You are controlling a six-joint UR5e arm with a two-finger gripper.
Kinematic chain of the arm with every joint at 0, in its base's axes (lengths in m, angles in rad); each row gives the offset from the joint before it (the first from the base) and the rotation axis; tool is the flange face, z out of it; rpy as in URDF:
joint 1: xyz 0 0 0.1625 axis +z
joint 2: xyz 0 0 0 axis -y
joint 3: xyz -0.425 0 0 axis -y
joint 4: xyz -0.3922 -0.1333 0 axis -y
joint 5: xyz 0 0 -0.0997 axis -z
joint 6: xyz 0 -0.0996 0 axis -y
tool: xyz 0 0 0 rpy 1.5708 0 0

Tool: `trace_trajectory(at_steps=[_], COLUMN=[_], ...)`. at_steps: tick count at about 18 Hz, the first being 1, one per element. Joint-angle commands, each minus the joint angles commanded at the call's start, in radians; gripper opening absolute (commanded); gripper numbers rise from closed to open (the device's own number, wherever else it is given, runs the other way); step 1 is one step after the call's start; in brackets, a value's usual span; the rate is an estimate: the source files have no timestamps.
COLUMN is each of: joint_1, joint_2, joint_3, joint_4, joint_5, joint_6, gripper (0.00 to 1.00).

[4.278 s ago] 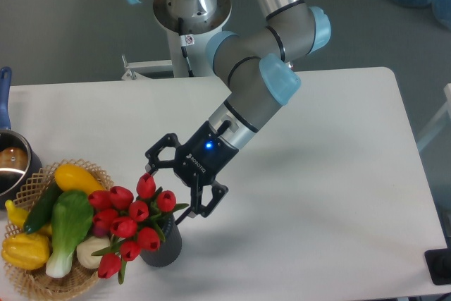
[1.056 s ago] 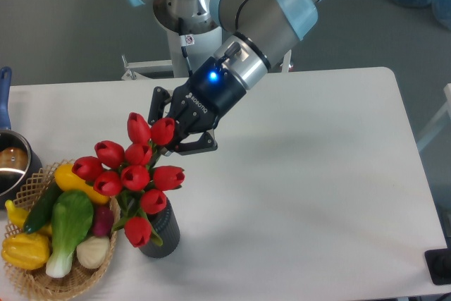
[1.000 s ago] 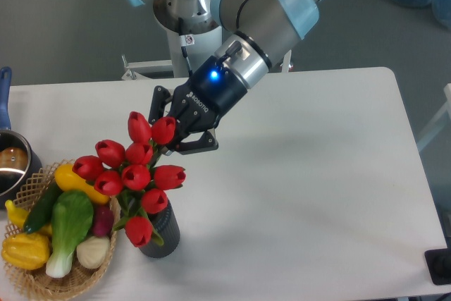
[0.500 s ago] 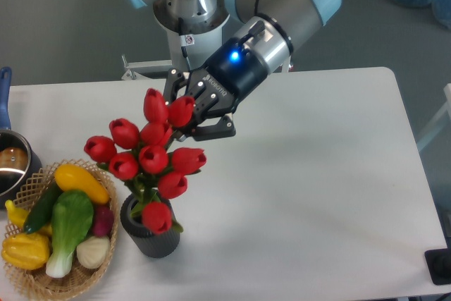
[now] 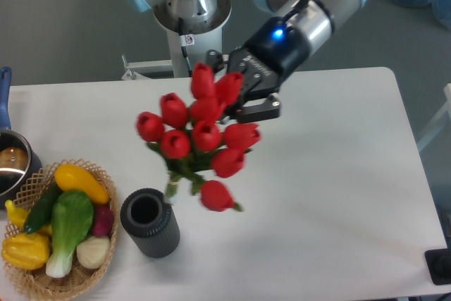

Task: Pick up the flowers from the vase
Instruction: 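Lift the tulip bunch up out of the grey vase, then carry the held tulips away from the vase and hold them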

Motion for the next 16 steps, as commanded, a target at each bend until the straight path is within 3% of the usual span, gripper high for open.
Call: trace_trajectory(at_steps=[6, 11, 16], joint_1=[-0.003, 0.020, 0.049], joint_2=[-0.005, -0.049, -0.055], joint_3=[-0.015, -0.020, -0.017], joint_4=[-0.003, -0.006, -0.015], joint_5=[0.279, 0.287, 0.296], joint_6=[0.077, 0.130, 0.131], gripper=[0.09, 0.09, 0.10])
